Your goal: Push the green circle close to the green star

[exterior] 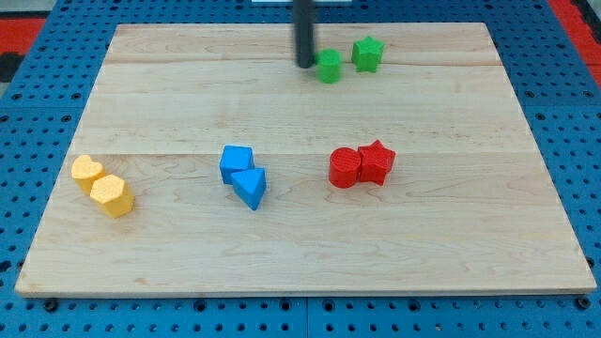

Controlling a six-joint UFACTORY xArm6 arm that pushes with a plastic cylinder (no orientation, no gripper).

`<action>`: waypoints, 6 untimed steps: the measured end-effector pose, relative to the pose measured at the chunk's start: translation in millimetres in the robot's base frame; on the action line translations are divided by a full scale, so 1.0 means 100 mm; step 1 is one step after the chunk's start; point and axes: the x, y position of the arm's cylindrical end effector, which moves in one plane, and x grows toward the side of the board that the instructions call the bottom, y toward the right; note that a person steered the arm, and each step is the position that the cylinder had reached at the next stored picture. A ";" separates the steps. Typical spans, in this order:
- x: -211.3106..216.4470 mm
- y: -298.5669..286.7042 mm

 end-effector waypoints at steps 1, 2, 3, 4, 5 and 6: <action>0.07 -0.42; 0.59 -0.18; 0.41 0.30; 0.11 0.42; 0.37 0.57; 0.40 0.71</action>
